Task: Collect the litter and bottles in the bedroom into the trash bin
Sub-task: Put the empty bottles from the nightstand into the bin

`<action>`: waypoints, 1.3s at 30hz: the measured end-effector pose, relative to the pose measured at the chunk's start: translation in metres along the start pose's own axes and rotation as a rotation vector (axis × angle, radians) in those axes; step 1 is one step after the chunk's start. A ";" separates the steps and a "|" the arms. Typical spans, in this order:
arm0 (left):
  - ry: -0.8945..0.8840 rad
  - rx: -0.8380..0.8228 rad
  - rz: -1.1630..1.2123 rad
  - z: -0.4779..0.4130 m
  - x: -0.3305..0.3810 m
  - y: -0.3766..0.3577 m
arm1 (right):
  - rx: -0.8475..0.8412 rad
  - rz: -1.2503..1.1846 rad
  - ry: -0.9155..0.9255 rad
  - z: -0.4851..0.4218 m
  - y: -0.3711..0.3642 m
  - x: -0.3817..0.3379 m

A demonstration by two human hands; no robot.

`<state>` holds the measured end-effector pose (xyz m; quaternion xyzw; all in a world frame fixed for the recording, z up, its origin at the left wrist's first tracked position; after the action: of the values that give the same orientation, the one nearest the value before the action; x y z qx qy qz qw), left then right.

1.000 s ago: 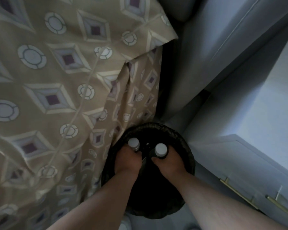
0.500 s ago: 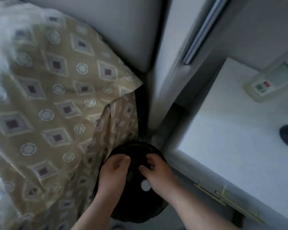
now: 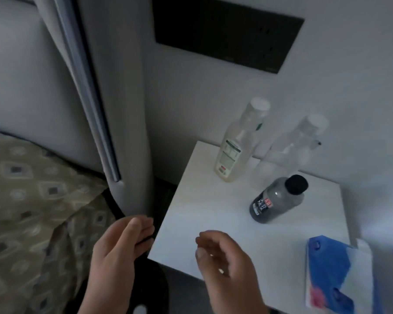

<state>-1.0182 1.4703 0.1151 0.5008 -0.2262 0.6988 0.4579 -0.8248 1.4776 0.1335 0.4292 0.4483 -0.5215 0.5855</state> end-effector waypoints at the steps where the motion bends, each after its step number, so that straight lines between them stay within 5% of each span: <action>1: -0.022 -0.011 -0.015 0.003 0.011 -0.013 | 0.042 -0.013 0.041 -0.003 0.015 -0.009; 9: -0.277 -0.094 -0.192 0.011 0.113 -0.111 | 0.491 0.096 0.505 -0.007 0.123 -0.092; 12: -0.425 -0.088 -0.377 0.007 0.153 -0.150 | 0.577 0.162 0.470 -0.015 0.147 -0.102; 18: -0.366 -0.214 -0.620 -0.026 0.150 -0.218 | 0.412 0.095 0.141 -0.051 0.150 -0.070; 29: -0.424 -0.175 -0.663 -0.045 0.132 -0.212 | 0.409 0.196 0.048 -0.068 0.150 -0.038; 36: -0.515 -0.024 -0.671 0.013 0.150 -0.124 | 0.336 0.128 0.106 -0.043 0.131 -0.058; 39: -0.420 -0.006 -0.445 0.022 0.121 -0.048 | 0.234 0.088 0.115 -0.030 0.109 -0.066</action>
<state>-0.9751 1.5257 0.2265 0.6701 -0.2025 0.4620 0.5445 -0.7227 1.5311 0.1942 0.5427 0.3980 -0.5188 0.5272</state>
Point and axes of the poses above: each hand's wrist, its own z-axis away from the middle knuckle, its own y-axis out of the back of the hand, x = y × z, the point moved 7 cm from there along -z, towards the middle knuckle, and after that the axes turned 15 degrees about -z, right-handed, at the moved point
